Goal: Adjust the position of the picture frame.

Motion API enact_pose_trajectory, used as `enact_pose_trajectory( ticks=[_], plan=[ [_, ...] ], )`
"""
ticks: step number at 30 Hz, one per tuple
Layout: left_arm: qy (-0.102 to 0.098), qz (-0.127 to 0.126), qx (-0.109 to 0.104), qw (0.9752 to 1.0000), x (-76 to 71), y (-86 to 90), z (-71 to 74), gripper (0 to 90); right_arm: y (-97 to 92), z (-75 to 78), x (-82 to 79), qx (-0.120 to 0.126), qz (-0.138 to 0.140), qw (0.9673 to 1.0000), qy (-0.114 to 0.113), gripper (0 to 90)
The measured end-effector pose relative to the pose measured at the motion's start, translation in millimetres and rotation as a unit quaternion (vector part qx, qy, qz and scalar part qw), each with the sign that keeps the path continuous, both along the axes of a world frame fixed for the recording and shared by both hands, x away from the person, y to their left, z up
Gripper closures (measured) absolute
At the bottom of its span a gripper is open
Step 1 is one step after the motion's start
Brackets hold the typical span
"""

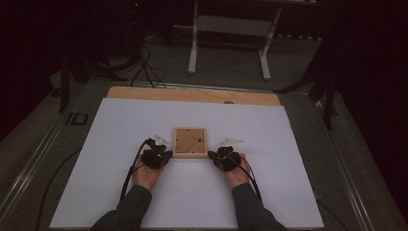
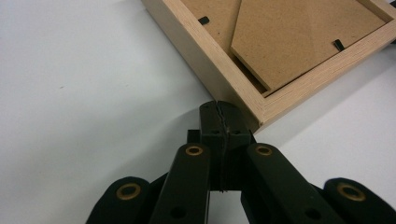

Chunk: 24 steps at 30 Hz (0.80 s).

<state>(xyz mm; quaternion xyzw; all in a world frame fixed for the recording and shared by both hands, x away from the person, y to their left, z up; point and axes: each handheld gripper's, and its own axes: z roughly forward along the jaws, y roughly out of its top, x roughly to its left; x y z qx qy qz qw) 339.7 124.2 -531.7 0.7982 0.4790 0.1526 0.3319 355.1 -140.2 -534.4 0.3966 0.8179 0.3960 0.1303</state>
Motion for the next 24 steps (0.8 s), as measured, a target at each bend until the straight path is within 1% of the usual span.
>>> enact_pose_trajectory(
  ticks=[10,12,14,15,16,20,24],
  plan=[
    [-0.001,0.0,-0.006,1.0,0.9,1.1,-0.8,89.7,0.2,-0.6,1.3,0.001,-0.002,1.0,0.001,89.9],
    [-0.006,0.0,-0.004,1.0,0.6,2.2,-1.3,89.5,0.3,-0.5,1.2,0.0,-0.001,1.0,0.0,89.7],
    [-0.008,0.005,-0.011,0.9999,0.2,4.0,-1.1,85.4,0.6,1.6,-0.3,-0.005,-0.002,0.9999,-0.011,88.6],
    [-0.008,0.005,-0.011,0.9999,0.2,4.0,-1.1,84.5,0.3,2.4,-0.6,-0.007,-0.003,0.9999,-0.016,88.6],
    [-0.012,0.009,-0.014,0.9998,-0.7,7.2,0.4,83.3,-0.6,3.8,-1.2,-0.009,-0.006,0.9997,-0.021,88.7],
    [-0.02,0.009,-0.027,0.9994,-4.5,12.0,3.8,78.3,-5.8,8.4,-1.1,-0.001,-0.017,0.9994,-0.03,88.7],
    [-0.037,-0.01,-0.024,0.999,-8.5,12.9,7.8,71.5,-7.8,13.3,-2.8,0.009,-0.015,0.9988,-0.046,88.7]
  ],
)
